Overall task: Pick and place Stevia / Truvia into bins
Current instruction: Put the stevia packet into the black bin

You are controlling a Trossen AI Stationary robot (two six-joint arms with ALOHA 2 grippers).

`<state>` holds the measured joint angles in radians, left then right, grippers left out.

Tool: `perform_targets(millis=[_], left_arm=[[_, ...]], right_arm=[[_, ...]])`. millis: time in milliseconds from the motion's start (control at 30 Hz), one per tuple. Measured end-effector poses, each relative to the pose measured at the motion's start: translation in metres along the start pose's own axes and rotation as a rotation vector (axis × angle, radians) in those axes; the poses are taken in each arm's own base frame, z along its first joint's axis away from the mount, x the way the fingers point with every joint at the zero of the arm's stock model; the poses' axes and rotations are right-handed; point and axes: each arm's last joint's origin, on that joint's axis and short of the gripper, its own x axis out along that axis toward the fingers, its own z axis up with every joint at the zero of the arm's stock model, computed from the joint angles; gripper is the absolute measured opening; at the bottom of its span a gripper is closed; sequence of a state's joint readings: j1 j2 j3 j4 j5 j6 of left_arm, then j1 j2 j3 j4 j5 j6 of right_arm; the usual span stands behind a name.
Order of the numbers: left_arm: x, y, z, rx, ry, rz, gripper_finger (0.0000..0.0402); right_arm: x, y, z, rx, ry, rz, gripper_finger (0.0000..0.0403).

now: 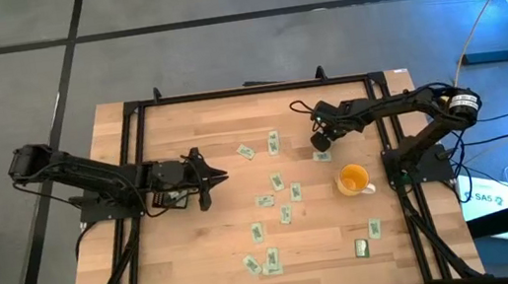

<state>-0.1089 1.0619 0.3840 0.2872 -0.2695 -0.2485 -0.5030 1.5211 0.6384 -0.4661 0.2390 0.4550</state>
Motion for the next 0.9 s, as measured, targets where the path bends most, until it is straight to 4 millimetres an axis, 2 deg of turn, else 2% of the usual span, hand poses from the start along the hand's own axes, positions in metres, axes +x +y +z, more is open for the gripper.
perform_targets(millis=[200, 667, 767, 900], left_arm=[[0.000, 0.000, 0.000, 0.000, 0.000, 0.000, 0.0054], [0.000, 0.000, -0.002, 0.005, 0.016, 0.005, 0.0054], [0.000, 0.001, -0.002, 0.033, 0.022, 0.006, 0.0054], [0.000, 0.000, -0.002, 0.097, 0.021, 0.005, 0.0054]], right_arm=[[-0.001, 0.001, 0.003, -0.052, -0.012, -0.002, 0.0002], [-0.019, 0.009, 0.029, -0.126, -0.079, 0.024, 0.0001], [-0.025, 0.013, 0.036, -0.128, -0.083, 0.094, 0.0001], [-0.035, 0.031, 0.044, -0.188, -0.103, 0.371, 0.0000]])
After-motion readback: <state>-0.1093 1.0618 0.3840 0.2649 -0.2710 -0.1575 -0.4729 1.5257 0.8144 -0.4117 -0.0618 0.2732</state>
